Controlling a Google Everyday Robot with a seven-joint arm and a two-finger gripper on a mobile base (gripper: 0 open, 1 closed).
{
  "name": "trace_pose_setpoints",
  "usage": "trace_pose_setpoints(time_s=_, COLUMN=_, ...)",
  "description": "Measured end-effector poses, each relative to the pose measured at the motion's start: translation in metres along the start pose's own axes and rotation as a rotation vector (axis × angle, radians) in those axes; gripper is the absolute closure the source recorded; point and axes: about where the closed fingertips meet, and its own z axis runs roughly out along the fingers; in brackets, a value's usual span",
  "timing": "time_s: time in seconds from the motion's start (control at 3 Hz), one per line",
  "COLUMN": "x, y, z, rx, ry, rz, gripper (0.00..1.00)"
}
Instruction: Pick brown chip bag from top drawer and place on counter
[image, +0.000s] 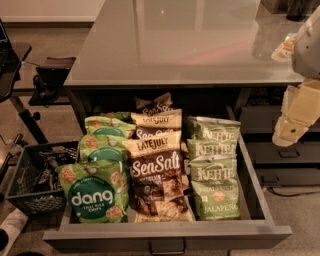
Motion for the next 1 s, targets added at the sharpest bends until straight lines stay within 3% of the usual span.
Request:
trace_pose_setpoints(time_s=0.33, x=0.000, y=0.000, z=0.000, rx=0.000, ry=0.000, rz=0.000, gripper=0.00)
trace_pose_setpoints(time_s=1.0, x=0.016, y=0.029, z=0.064, rx=-0.038, ry=-0.059, rz=0.063, gripper=0.00)
